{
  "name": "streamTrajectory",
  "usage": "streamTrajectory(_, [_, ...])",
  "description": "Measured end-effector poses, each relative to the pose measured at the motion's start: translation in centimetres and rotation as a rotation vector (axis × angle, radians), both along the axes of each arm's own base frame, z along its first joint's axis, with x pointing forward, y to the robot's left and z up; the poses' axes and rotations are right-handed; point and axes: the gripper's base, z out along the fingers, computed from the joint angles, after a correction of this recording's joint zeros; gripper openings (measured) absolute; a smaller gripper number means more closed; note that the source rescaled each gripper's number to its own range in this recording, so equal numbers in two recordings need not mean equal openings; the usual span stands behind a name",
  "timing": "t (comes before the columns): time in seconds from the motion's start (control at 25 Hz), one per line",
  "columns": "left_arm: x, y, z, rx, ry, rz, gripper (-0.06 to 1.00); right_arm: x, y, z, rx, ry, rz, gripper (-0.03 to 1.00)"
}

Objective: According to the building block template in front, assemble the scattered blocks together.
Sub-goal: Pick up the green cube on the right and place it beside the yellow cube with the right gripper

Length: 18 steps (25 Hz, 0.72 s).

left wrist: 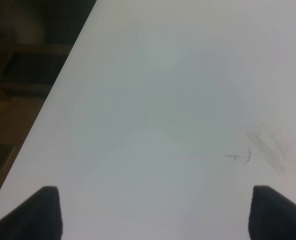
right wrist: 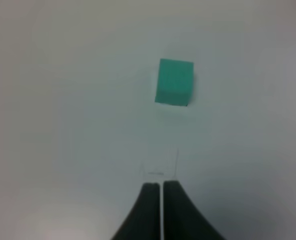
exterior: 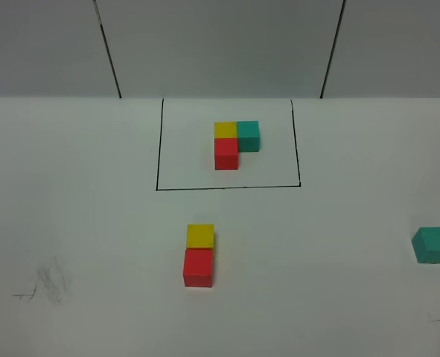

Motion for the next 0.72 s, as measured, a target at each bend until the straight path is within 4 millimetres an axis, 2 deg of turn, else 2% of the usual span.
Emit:
streamTrajectory(0.16, [0.0,0.0,0.0,0.000,0.000,0.000,0.82,4.3,0.1,1.5,0.020,0.067,-0.034,0.12])
streamTrajectory(0.32, [0.0,0.0,0.0,0.000,0.000,0.000,0.82,7.9,0.1,2.0,0.024,0.123,-0.062,0.32])
streamTrajectory(0.36, [0.0,0.0,0.0,0.000,0.000,0.000,0.82,8.7,0.1,1.9,0.026,0.143,-0.069,0.38])
streamTrajectory(0.6, [0.0,0.0,0.0,0.000,0.000,0.000,0.82,13.4,0.2,-1.3,0.055,0.311,-0.127,0.90])
streamTrajectory(0.72, [0.0,0.0,0.0,0.000,0.000,0.000,0.82,15.0,0.3,-2.8,0.056,0.375,-0.141,0.98])
